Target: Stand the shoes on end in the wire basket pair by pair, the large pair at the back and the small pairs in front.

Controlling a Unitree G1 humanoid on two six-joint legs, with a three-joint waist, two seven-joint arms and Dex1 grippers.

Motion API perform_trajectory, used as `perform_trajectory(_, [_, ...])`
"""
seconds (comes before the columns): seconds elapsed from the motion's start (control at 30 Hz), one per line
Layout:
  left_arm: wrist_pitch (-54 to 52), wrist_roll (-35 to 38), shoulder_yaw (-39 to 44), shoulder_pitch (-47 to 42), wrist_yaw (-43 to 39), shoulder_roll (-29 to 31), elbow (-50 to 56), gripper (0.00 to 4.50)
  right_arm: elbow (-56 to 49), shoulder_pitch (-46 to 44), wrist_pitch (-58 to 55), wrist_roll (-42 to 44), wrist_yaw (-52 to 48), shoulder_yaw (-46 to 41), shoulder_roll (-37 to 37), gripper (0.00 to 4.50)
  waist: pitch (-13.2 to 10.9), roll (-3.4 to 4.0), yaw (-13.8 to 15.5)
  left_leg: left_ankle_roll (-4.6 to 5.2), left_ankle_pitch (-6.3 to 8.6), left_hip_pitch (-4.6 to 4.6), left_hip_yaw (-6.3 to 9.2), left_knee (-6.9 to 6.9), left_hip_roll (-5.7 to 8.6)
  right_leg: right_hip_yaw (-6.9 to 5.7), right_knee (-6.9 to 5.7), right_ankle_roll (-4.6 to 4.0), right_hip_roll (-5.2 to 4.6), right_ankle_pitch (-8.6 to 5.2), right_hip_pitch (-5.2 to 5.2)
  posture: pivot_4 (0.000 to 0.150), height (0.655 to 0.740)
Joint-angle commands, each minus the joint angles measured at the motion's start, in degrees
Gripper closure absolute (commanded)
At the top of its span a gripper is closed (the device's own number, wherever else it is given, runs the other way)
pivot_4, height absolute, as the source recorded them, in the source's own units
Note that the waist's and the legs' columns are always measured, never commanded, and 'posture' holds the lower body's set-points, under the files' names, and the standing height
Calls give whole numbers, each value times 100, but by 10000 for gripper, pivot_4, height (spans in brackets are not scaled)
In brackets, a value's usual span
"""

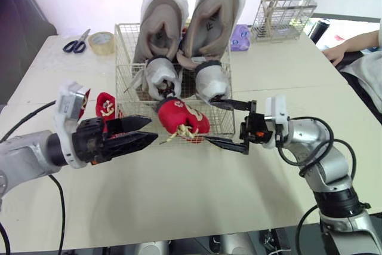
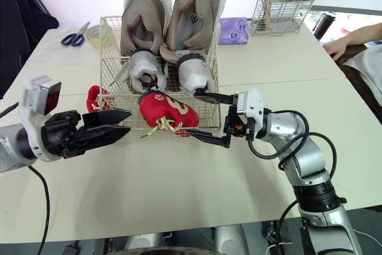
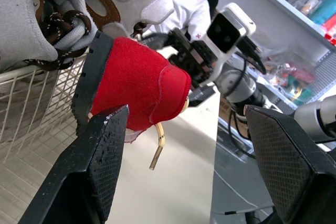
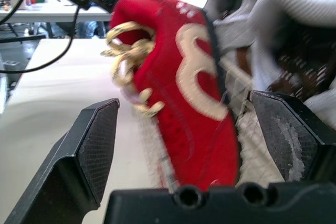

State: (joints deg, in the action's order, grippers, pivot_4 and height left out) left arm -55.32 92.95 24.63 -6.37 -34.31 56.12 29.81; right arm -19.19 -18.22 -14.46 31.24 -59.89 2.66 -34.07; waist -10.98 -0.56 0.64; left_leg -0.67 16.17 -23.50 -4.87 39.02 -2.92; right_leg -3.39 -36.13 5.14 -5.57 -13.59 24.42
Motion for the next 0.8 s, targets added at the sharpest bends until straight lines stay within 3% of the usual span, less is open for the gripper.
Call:
perform_trajectory(0.03, [66, -46, 111, -6, -83, 36, 17, 8174, -624, 146, -427, 469, 4, -285, -271, 1564, 0, 0, 3, 0, 0, 0, 0, 0, 0, 0, 0, -2, 0, -1, 0, 1500, 7400])
perform_trajectory(0.2, [17, -166, 488, -40, -180, 280, -314, 8174, -1106, -89, -1886, 2041, 89, -952, -1034, 1564, -1, 0, 3, 1, 0, 0, 1, 1, 0, 0, 0, -5, 0, -3, 0, 1500, 7400])
perform_trajectory(0.3, [-67, -97, 1089, -106, -269, 589, -864, 301, -946, -569, -3063, 3595, 57, -1491, -1850, 1188, -1, 0, 2, 2, 1, 0, 3, 0, -1, 1, 1, -9, 0, -5, 3, 1500, 7400])
perform_trajectory(0.4, [-107, -629, 1833, -70, -345, 1011, -1605, 62, -357, -1299, -3987, 4894, -265, -1880, -2661, 594, -5, -1, -2, 6, 4, 0, 15, -6, -2, 1, 3, -12, -1, -7, 6, 1500, 7400])
perform_trajectory(0.47, [-80, -1419, 2106, 180, -477, 1322, -2059, 62, 65, -1842, -4157, 4891, -483, -1868, -2924, 594, -5, 0, -19, 7, 4, -1, 13, -9, -2, 2, 5, -15, -1, -9, 11, 1500, 7400])
perform_trajectory(0.57, [163, -2765, 1876, 541, -447, 1722, -2759, 62, 565, -2851, -4304, 4205, -753, -1346, -3275, 594, -6, 9, -46, 9, 6, 2, -3, -17, -2, 4, 8, -24, -1, -14, 17, 1500, 7400])
perform_trajectory(0.73, [-127, -3328, 1049, 215, -1117, 1746, -4153, 62, 992, -4599, -4506, 3207, -1372, -242, -3183, 594, -7, 12, -63, 5, 6, -16, -26, -32, -5, 12, 1, -29, -5, -16, 66, 1500, 7400])
perform_trajectory(0.8, [-132, -3505, 505, -56, -1578, 1545, -4405, 62, 865, -4868, -4405, 3009, -1613, -22, -2985, 594, -2, 4, -66, 1, 3, -57, -31, -31, -5, 14, -5, -29, -5, -12, 97, 1500, 7400])
